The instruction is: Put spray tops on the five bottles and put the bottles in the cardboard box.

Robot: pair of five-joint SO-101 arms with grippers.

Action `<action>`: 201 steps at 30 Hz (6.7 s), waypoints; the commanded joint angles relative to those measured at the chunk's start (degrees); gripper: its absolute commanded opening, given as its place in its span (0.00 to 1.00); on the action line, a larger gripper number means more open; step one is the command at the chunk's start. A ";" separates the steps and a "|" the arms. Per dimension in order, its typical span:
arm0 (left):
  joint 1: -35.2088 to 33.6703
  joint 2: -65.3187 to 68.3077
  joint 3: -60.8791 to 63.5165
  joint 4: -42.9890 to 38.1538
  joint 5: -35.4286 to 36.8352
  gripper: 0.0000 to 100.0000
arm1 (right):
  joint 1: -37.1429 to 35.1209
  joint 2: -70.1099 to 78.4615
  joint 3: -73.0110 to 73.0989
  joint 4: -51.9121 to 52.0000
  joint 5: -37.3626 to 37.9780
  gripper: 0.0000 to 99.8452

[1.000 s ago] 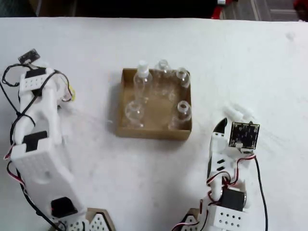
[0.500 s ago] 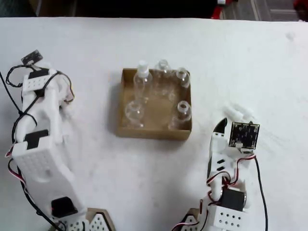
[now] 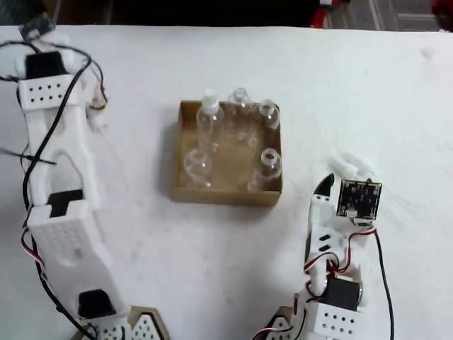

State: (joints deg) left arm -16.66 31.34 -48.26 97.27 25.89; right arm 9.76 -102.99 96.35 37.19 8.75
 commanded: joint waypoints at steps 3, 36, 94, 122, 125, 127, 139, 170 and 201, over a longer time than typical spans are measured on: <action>1.36 -1.01 -22.07 5.10 0.26 0.02 | -0.48 -0.04 0.53 -0.48 0.62 0.23; 35.12 -62.73 44.75 -32.88 -15.21 0.02 | -0.40 -0.04 0.53 -0.48 0.62 0.23; 35.38 -31.52 77.01 -145.49 -20.66 0.02 | -0.40 -0.04 0.53 -0.66 0.62 0.23; 37.85 -29.41 78.86 -150.51 -20.66 0.02 | -0.40 -0.04 0.53 -0.66 0.62 0.23; 37.85 -29.76 78.68 -150.24 -20.66 0.02 | -0.40 -0.04 0.53 -0.66 0.62 0.23; 38.11 -29.85 79.38 -150.24 -20.66 0.02 | -0.40 -0.04 0.53 -0.66 0.62 0.23; 38.20 -22.02 79.65 -150.68 -20.66 0.02 | -0.31 -0.04 0.53 -0.66 0.62 0.23; 39.34 -24.75 87.03 -143.21 -21.10 0.02 | -0.13 -0.04 0.53 -0.66 0.62 0.23; 38.37 -33.27 88.97 -131.69 -17.14 0.29 | -0.04 -0.04 0.53 -0.75 0.62 0.23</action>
State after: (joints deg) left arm 22.20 1.63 40.26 -34.77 4.79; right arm 9.76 -102.99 96.35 37.19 8.75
